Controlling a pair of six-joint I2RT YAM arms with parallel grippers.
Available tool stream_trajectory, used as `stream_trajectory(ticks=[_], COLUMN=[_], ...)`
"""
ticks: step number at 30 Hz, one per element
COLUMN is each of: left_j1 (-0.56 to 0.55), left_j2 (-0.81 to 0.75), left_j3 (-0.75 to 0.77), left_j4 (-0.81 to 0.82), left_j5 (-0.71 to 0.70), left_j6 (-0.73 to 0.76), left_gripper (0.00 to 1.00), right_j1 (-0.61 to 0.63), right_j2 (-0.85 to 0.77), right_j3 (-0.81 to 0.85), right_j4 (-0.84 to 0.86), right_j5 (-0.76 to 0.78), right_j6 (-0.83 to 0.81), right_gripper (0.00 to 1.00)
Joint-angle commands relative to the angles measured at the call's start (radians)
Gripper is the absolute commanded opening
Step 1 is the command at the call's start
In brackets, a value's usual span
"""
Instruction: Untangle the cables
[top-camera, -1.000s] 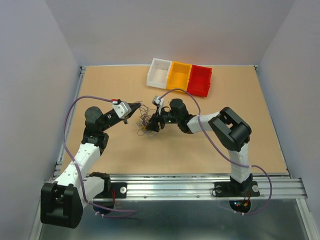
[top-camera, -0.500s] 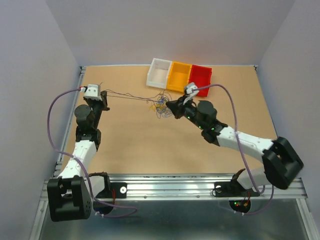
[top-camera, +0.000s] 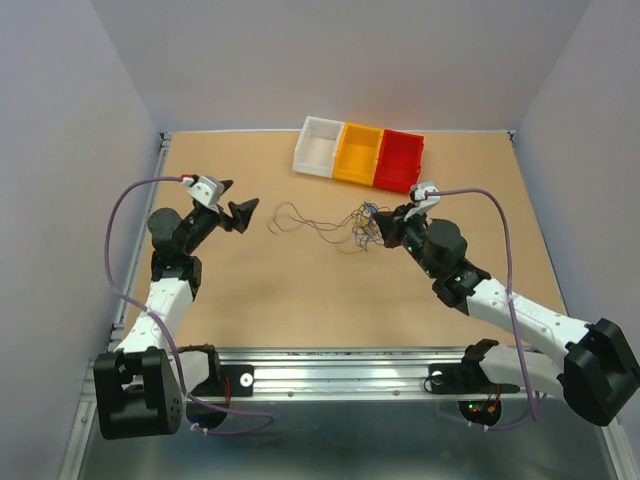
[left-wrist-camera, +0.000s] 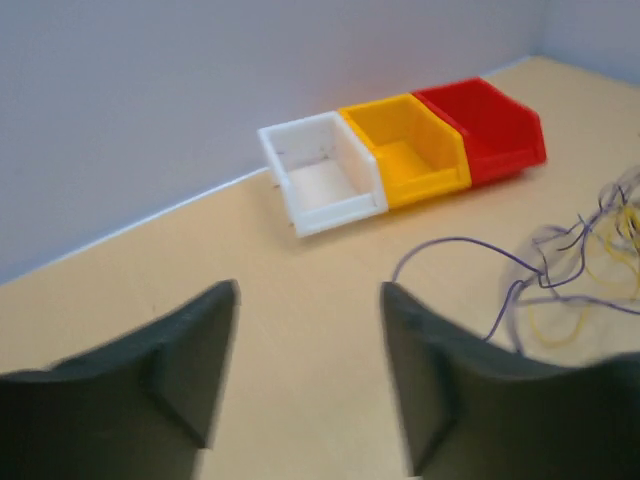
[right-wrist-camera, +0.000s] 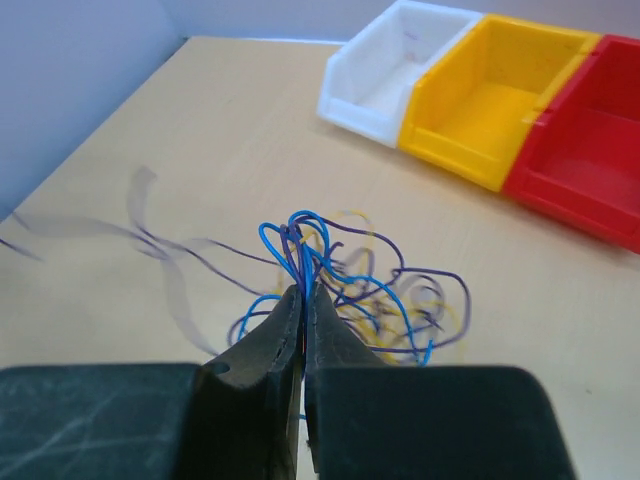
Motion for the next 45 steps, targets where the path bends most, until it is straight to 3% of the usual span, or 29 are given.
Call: stream_trajectory(ticks=[1, 5, 9, 16, 21, 25, 26, 31, 32, 34, 36, 40, 41, 44, 45], left_j1=[-0.134, -0.294, -0.423, -0.498, -0.526, -0.563, -0.57, -0.619, -0.627, -0.638, -0.644, -0.627, -0.613, -0.519, -0.495], left_j2=[-0.035, -0.078, -0.067, 0.127, 0.237, 0.241, 0.232, 0.203, 0.183, 0.165, 0.145, 0.146, 0.146, 0.119, 0.099], left_j3=[0.009, -0.054, -0.062, 0.022, 0.061, 0.07, 0.068, 0.073, 0.068, 0.058, 0.051, 0.074, 0.076, 0.071, 0.065], left_j4=[-0.009, -0.011, 0.013, 0.053, 0.066, 0.053, 0.047, -0.016, -0.026, -0.028, -0.029, -0.036, -0.031, -0.008, 0.001], left_j5=[0.227, 0.198, 0.143, 0.006, 0.031, 0.029, 0.031, 0.075, 0.107, 0.118, 0.074, -0.245, -0.347, -0.388, -0.37], left_j6=[0.182, 0.309, 0.338, 0.294, 0.271, 0.279, 0.291, 0.329, 0.337, 0.346, 0.348, 0.322, 0.297, 0.222, 0.207], left_gripper=[0.92, 0.95, 0.95, 0.93, 0.93, 0.76, 0.66, 0.42, 0.3, 0.19, 0.01, 0.0, 0.0, 0.0, 0.0], right_j1=[-0.007, -0.007, 0.0, 0.031, 0.042, 0.048, 0.048, 0.048, 0.048, 0.048, 0.049, 0.048, 0.048, 0.048, 0.048], right_j2=[0.042, 0.09, 0.137, 0.144, 0.128, 0.124, 0.122, 0.111, 0.108, 0.105, 0.088, -0.008, -0.036, -0.152, -0.18], right_j3=[0.011, 0.04, 0.086, 0.094, 0.088, 0.085, 0.083, 0.072, 0.069, 0.065, 0.057, -0.01, -0.026, -0.093, -0.105], right_j4=[0.083, 0.13, 0.138, 0.187, 0.195, 0.202, 0.204, 0.216, 0.215, 0.216, 0.215, 0.213, 0.206, 0.179, 0.172], right_j5=[-0.269, -0.448, -0.565, -0.628, -0.626, -0.625, -0.625, -0.594, -0.588, -0.559, -0.531, -0.415, -0.342, -0.205, -0.182], right_j6=[-0.036, -0.014, 0.001, 0.026, 0.035, 0.033, 0.035, 0.041, 0.038, 0.035, 0.035, 0.039, 0.038, 0.03, 0.013], right_gripper=[0.0, 0.0, 0.01, 0.01, 0.01, 0.01, 0.01, 0.0, 0.01, 0.01, 0.01, 0.01, 0.07, 0.16, 0.37])
